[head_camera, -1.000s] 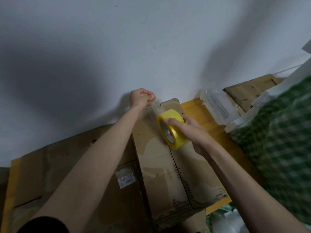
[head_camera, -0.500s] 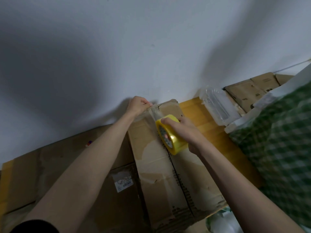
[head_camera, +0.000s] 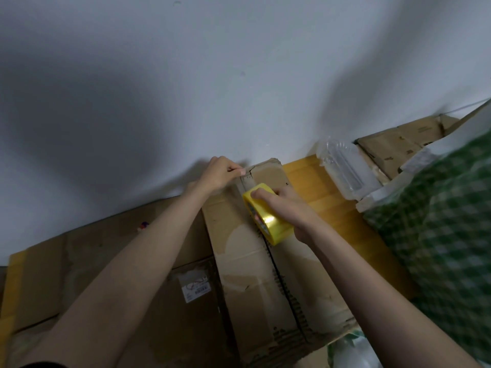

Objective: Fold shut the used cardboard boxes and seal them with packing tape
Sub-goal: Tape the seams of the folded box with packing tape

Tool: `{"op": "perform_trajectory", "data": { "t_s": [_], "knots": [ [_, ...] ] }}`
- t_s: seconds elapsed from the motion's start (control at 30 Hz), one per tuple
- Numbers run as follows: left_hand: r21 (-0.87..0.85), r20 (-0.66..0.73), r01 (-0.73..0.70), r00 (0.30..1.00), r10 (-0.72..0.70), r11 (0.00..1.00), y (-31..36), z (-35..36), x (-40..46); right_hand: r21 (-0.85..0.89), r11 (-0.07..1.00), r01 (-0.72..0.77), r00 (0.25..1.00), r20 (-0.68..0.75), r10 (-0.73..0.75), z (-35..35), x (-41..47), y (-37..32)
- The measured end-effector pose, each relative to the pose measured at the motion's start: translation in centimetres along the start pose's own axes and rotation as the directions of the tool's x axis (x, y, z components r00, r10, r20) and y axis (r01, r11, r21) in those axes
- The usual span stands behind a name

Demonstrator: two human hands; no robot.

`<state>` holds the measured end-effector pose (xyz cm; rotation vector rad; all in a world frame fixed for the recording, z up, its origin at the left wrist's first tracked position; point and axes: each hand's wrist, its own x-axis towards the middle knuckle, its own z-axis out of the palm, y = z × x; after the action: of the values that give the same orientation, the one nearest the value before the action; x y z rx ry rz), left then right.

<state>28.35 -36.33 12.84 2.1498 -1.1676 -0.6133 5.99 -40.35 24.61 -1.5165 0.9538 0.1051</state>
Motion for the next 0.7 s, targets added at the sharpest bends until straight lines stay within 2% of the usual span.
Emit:
{"op": "perform_trajectory", "data": {
  "t_s": [0.27,0.47,0.7],
  "knots": [
    [0.042,0.038,-0.001,0.999,0.0,0.999,-0.4,-0.3,0.1,0.031,0.999,-0.011,1.0,-0.002,0.011,0.1,-0.1,0.0],
    [0.061,-0.063,0.07,0.996,-0.066,0.996,-0.5,0.4,0.5,-0.008,1.0,-0.008,1.0,-0.005,0.008,-0.4,-1.2,-0.1],
    [0.106,-0.157,0.065,0.986,-0.048,0.992,-0.7,0.6,0.4,-0.009,0.998,-0.061,0.997,0.036,0.061,-1.4,-7.2,2.3]
  ]
}}
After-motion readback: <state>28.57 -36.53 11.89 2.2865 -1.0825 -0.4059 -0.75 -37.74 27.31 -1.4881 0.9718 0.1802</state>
